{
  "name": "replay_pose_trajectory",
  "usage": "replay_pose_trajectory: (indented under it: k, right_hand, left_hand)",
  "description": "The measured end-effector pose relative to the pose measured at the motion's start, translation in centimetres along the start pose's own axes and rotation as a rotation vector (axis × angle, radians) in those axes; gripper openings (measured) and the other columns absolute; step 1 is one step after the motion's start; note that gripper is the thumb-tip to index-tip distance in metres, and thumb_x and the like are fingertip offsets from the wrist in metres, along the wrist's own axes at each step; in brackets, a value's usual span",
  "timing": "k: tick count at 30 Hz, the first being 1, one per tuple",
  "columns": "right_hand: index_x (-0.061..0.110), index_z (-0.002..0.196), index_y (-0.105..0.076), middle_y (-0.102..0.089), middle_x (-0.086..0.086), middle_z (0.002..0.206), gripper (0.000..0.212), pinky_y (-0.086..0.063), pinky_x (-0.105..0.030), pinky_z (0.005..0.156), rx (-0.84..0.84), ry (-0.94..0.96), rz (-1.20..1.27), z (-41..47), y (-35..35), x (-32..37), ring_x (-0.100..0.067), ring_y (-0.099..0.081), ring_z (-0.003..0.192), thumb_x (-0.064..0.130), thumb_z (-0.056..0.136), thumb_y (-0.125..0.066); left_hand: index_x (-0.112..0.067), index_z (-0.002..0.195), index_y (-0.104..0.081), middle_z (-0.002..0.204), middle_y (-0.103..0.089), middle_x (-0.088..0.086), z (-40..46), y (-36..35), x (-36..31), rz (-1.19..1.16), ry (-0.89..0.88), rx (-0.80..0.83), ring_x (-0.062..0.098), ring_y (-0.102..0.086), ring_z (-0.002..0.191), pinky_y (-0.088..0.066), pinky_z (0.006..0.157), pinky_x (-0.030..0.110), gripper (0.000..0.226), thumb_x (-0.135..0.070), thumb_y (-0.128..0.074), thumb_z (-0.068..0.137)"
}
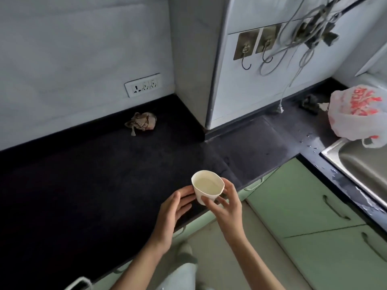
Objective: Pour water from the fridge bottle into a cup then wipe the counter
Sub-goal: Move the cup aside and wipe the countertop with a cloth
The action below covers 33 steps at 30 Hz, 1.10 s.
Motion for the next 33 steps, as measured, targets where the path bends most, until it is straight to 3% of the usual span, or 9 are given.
replay_pose_trajectory:
  k: [5,12,17,21,28,33]
  right_hand:
    - [0.027,0.114,-0.058,-0.064,0.007,0.113,0.049,-0.053,-0.037,0.091,-0.002,-0.019,-0.012,4.8,-1.0,-0.5,-0.018,-0.06,0.11,0.024,0.07,-0.079]
    - [0.025,0.117,-0.057,-0.065,0.01,0.112,0.051,-0.052,-0.044,0.094,0.025,-0.045,-0.07,10.9,-1.8,-1.2,-0.016,-0.061,0.11,0.01,0.075,-0.081]
    - [0.027,0.116,-0.057,-0.065,0.014,0.111,0.052,-0.053,-0.038,0.092,0.071,-0.061,-0.089,14.6,-1.2,-2.0,-0.013,-0.062,0.108,0.01,0.074,-0.082]
    - [0.03,0.115,-0.057,-0.065,0.015,0.11,0.052,-0.053,-0.027,0.086,0.098,-0.102,-0.108,17.2,-0.2,-3.0,-0.008,-0.063,0.104,0.013,0.073,-0.083]
    - [0.032,0.111,-0.057,-0.066,0.009,0.111,0.051,-0.054,-0.03,0.089,0.133,-0.169,-0.152,21.0,1.7,-5.6,-0.01,-0.063,0.107,0.017,0.071,-0.085]
    - [0.026,0.114,-0.057,-0.066,0.014,0.109,0.051,-0.054,-0.028,0.088,0.135,-0.194,-0.162,22.6,3.2,-6.9,-0.005,-0.063,0.106,0.014,0.072,-0.084]
  left_hand:
    - [-0.016,0.127,-0.06,0.125,-0.066,-0.005,4.7,0.2,-1.5,-0.011,-0.011,0.007,0.011,-0.059,0.121,-0.041,0.108,0.044,0.042,-0.039,-0.038,0.099]
    - [-0.022,0.126,-0.06,0.126,-0.065,-0.009,10.4,0.1,-2.3,-0.016,0.003,-0.027,0.008,-0.057,0.122,-0.042,0.108,0.043,0.045,-0.043,-0.036,0.094]
    - [-0.021,0.124,-0.061,0.123,-0.067,-0.009,13.9,-0.9,-2.0,-0.038,0.021,-0.09,0.006,-0.059,0.12,-0.041,0.109,0.044,0.037,-0.029,-0.031,0.104]
    - [-0.023,0.122,-0.062,0.122,-0.068,-0.011,16.2,-2.1,-1.1,-0.068,0.046,-0.138,0.006,-0.059,0.119,-0.042,0.108,0.043,0.034,-0.031,-0.034,0.104]
    - [-0.02,0.125,-0.062,0.125,-0.067,-0.007,19.8,-4.3,1.6,-0.153,0.132,-0.194,0.008,-0.058,0.121,-0.038,0.111,0.046,0.044,-0.032,-0.025,0.105]
    - [-0.018,0.124,-0.063,0.125,-0.066,-0.005,21.8,-5.6,2.9,-0.174,0.159,-0.213,0.01,-0.058,0.121,-0.039,0.11,0.046,0.046,-0.034,-0.024,0.104]
Point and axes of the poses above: each hand's wrist, its own z-axis towards the middle knuckle, its own y-axis out of the back of the hand, x = y × z, the point moved 7 cm from there along z, towards the middle knuckle
